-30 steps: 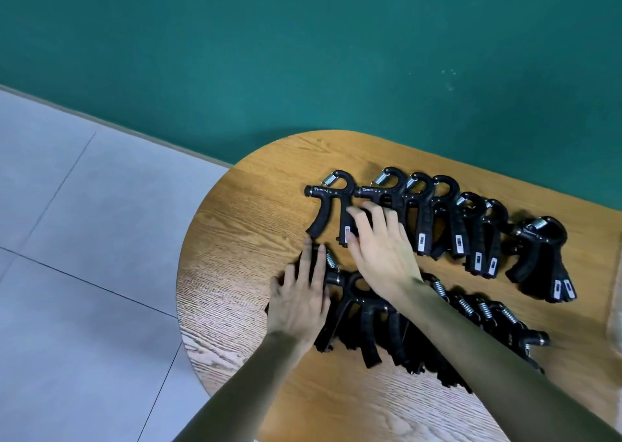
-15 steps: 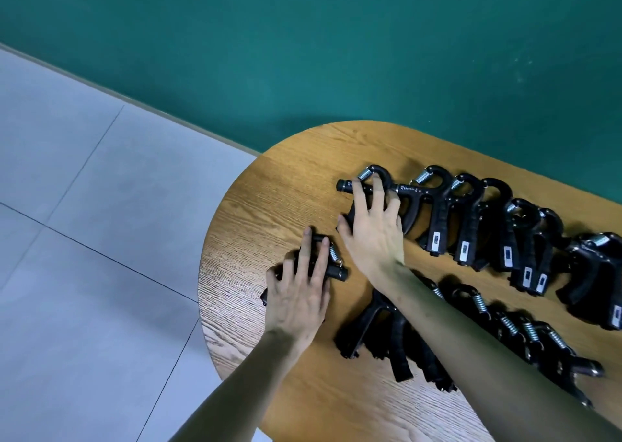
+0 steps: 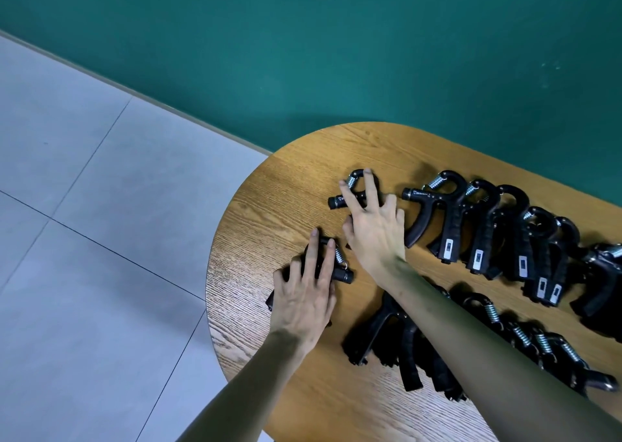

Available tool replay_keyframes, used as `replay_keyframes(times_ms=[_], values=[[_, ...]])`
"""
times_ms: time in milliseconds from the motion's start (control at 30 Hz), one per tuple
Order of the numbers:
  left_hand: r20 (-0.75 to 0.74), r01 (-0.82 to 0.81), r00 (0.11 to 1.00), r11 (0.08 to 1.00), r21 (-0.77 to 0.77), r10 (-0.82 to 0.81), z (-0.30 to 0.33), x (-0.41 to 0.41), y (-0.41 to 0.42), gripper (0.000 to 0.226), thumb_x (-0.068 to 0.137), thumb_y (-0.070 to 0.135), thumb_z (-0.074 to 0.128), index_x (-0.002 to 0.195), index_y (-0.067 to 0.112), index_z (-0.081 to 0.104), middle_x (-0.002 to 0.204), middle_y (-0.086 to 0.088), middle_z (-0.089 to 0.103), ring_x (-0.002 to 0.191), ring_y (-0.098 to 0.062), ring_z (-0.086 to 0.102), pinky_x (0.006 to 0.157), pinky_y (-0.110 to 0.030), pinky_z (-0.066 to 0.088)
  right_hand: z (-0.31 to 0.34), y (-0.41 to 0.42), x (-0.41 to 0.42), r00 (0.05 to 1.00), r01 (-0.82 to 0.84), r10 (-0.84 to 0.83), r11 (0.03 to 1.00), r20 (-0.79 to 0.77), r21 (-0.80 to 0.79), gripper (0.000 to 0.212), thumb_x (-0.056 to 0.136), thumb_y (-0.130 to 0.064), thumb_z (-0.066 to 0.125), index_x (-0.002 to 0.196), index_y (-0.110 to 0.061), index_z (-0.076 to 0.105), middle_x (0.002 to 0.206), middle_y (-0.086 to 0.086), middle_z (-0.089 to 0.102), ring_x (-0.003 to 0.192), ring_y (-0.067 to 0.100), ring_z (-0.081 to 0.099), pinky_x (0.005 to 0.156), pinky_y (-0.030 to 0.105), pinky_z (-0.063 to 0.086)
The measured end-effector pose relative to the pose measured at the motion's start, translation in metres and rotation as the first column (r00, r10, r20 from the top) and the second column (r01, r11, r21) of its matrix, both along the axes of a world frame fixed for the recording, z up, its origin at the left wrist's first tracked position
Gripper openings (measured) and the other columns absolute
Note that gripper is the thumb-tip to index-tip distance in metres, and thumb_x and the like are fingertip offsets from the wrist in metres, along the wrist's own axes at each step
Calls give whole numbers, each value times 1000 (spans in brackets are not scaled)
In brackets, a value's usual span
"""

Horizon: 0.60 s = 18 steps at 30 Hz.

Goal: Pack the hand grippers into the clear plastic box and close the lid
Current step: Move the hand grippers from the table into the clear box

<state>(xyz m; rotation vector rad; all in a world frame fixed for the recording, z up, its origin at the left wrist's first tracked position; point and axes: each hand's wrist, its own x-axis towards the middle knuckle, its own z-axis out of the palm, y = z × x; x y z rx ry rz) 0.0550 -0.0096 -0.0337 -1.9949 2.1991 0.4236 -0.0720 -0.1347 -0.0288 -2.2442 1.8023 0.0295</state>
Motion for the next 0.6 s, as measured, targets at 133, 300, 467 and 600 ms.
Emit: replay_keyframes(times_ms=[133, 300, 467, 600], values=[[-2, -13, 1000, 1000, 25, 14, 3, 8, 2, 82, 103, 41, 36, 158, 13, -19, 165, -19, -23, 108, -29, 47, 89, -48, 46, 0, 2, -7, 998, 4, -5, 1000, 70, 7, 72, 89, -24, 61, 155, -32, 33, 167, 11, 14, 105, 34, 41, 88, 48, 43], [44, -20, 999, 996, 92, 16, 29, 16, 1, 82, 104, 40, 31, 154, 12, -27, 162, -19, -31, 112, -29, 44, 93, -46, 44, 26, 24, -11, 972, 77, -95, 993, 214, 89, 77, 87, -29, 63, 155, -35, 30, 167, 1, 6, 111, 30, 32, 91, 44, 48], [113, -29, 993, 998, 61, 22, 80, 16, -11, 82, 103, 44, 28, 155, 12, -27, 164, -19, -26, 115, -32, 40, 95, -50, 41, 79, 56, -28, 982, 106, -125, 985, 140, 137, 78, 87, -32, 58, 157, -38, 22, 166, -4, -4, 118, 30, 34, 72, 37, 55], [122, -37, 992, 999, -26, 39, 121, 2, -16, 83, 102, 45, 32, 157, 12, -21, 165, -19, -22, 107, -31, 41, 89, -48, 42, 124, 82, -52, 976, 169, -183, 979, 123, 111, 78, 86, -30, 57, 156, -37, 23, 168, -7, -6, 114, 29, 39, 64, 34, 55]])
